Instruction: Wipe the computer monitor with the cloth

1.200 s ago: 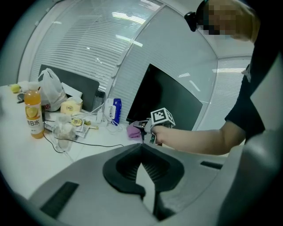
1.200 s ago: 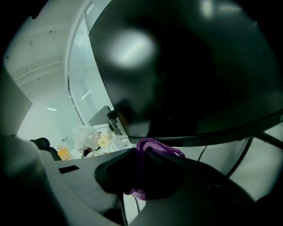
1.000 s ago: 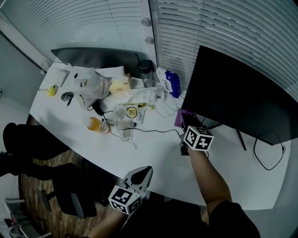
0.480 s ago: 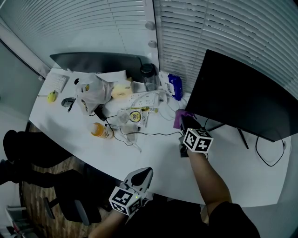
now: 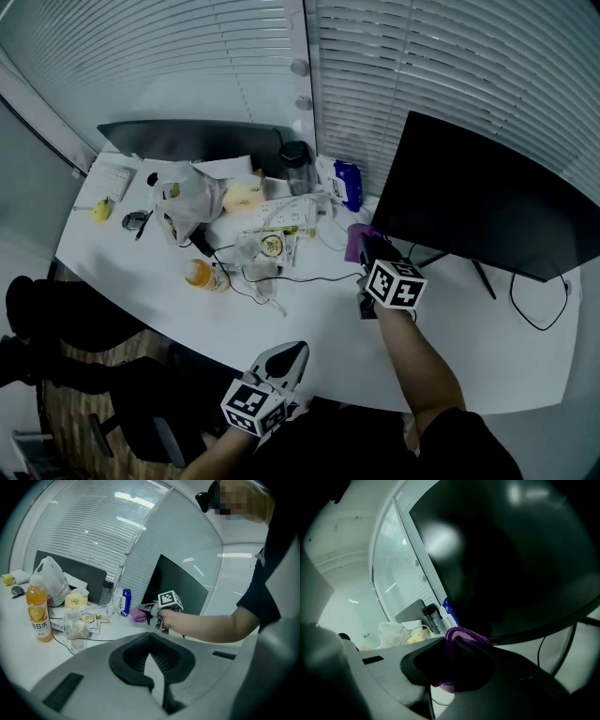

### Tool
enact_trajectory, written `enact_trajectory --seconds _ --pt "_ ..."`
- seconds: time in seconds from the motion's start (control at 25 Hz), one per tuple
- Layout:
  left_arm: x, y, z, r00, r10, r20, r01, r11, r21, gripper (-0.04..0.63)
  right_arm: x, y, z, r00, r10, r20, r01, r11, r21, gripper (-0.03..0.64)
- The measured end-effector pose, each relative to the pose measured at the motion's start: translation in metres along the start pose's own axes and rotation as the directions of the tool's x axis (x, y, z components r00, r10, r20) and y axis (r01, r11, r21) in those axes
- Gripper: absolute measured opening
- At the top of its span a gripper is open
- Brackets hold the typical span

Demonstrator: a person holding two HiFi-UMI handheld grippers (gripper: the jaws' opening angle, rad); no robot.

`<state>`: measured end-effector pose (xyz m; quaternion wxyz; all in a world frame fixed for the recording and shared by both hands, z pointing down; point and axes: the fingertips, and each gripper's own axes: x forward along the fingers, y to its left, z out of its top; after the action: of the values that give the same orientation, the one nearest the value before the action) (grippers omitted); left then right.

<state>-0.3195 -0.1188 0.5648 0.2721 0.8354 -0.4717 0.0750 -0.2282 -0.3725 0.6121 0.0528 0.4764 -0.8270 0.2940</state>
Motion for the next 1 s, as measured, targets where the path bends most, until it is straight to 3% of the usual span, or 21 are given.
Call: enact_trajectory --seconds 0.56,1.0 --pt "0.016 -0.018 0.052 0.993 -0.096 0.064 0.091 0.992 0.086 0.005 -0.022 0.033 0.077 0.992 0.019 0.121 -0.015 0.999 -0.035 0.074" --pt "0.021 -0.037 0.085 0.977 -0.166 0.135 0.143 0.976 0.165 0.005 -0.063 0.068 0.146 0.961 0.077 0.265 -0.055 0.995 -0.088 0.075"
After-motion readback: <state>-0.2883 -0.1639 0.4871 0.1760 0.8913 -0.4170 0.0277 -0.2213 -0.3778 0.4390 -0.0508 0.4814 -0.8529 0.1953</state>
